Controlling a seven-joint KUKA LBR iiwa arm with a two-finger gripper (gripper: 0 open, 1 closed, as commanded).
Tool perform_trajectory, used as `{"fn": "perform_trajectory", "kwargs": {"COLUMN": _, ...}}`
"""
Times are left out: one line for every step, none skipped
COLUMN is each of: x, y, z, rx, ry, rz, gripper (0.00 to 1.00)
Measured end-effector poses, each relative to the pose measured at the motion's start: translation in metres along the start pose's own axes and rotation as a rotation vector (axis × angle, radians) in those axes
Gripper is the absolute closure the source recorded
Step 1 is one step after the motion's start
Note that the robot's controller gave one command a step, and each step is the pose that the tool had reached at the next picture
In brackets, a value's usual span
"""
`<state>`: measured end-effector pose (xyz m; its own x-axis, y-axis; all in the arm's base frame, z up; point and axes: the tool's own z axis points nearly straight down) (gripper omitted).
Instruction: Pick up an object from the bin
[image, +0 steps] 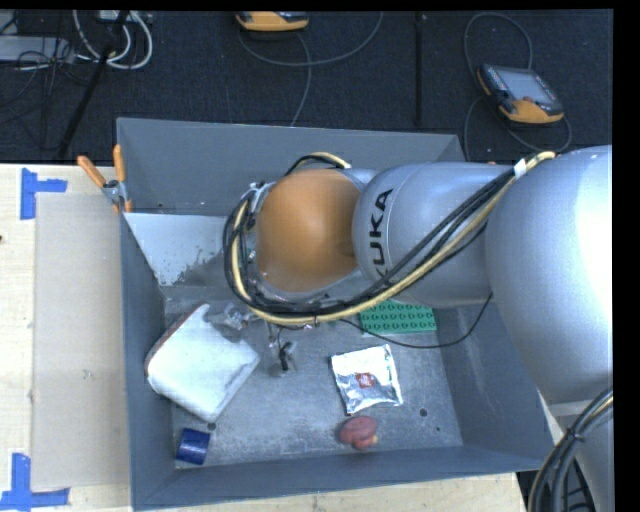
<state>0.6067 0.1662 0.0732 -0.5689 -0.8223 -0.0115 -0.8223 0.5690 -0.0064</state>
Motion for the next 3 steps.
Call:
{"fn": "perform_trajectory", "kwargs": {"x": -0.035, "y": 0.01, "z": -0.001, "rx": 0.0, "ry": 0.003, "rz": 0.019, "gripper": 0.0}}
{"fn": "perform_trajectory", "kwargs": {"x": -0.031, "y": 0.007, "z": 0.0, "rx": 0.001, "ry": 0.009, "rz": 0.026, "gripper": 1.0}}
{"fn": "perform_trajectory", "kwargs": {"x": -0.01, "y": 0.002, "z": -0.138, "rx": 0.0, "ry": 0.004, "rz": -0.044, "gripper": 1.0}}
